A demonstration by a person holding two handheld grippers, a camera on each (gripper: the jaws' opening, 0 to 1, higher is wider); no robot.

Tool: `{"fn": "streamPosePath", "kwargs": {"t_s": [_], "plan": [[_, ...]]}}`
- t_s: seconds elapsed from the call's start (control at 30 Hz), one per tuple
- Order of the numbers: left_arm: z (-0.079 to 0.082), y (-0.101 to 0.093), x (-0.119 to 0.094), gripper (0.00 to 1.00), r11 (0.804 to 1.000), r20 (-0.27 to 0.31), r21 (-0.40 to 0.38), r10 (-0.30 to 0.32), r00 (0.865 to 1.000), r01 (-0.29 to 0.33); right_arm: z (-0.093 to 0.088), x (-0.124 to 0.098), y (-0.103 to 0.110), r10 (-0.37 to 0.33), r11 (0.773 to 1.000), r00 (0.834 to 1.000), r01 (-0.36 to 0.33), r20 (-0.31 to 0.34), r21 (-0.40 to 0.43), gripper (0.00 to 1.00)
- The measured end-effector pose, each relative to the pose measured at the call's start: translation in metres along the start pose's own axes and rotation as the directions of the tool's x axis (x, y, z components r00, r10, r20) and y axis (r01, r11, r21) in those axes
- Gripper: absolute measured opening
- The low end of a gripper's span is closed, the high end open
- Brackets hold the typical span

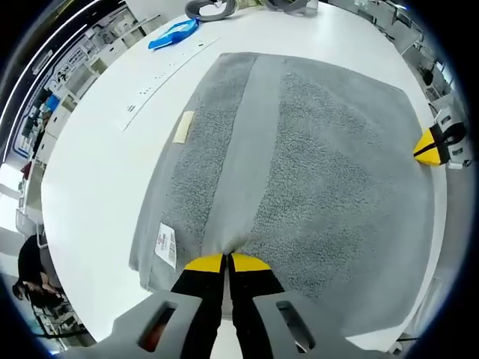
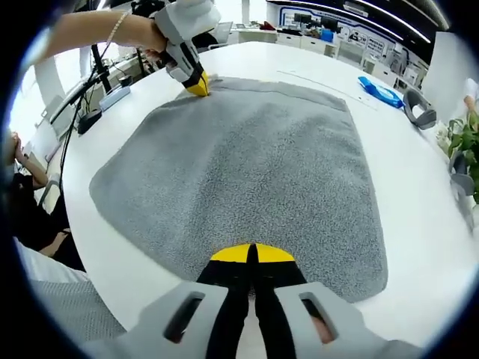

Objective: Fold the towel on the table until its edges align and the towel forms a compact rectangular stack.

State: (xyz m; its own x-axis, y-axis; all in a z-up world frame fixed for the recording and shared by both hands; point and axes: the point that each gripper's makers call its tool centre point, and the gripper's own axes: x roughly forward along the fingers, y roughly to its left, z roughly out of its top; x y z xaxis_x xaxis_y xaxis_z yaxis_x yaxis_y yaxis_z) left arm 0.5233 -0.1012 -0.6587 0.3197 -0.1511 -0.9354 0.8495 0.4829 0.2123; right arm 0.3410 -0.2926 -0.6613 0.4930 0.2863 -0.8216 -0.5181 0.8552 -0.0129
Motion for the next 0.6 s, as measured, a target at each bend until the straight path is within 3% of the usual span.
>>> {"fn": "streamPosePath", "kwargs": {"t_s": [0.17,0.23,0.33,0.6], "plan": [[0.002,0.003,0.001,0.02,1.0,0.008,-0.01,-0.005,1.0,0.005,-0.001,-0.001,0.004,0.012,1.0,1.0,-0.012,0.007,0.004,0.0],[0.003,0.003,0.001,0.02,1.0,0.009,-0.011,-0.009,1.0,0.009,-0.002,-0.002,0.008,0.018,0.998,1.0,-0.018,-0.006,-0.067,0.0],[0.004,0.003,0.001,0.02,1.0,0.008,-0.005,-0.008,1.0,0.008,-0.003,-0.002,0.012,0.01,0.994,1.0,-0.01,-0.007,-0.106,0.0],[0.008,0.006,0.003,0.02,1.0,0.005,0.007,-0.006,1.0,0.005,-0.003,-0.003,0.022,0.018,0.993,1.0,-0.019,-0.007,-0.118,0.0]]}}
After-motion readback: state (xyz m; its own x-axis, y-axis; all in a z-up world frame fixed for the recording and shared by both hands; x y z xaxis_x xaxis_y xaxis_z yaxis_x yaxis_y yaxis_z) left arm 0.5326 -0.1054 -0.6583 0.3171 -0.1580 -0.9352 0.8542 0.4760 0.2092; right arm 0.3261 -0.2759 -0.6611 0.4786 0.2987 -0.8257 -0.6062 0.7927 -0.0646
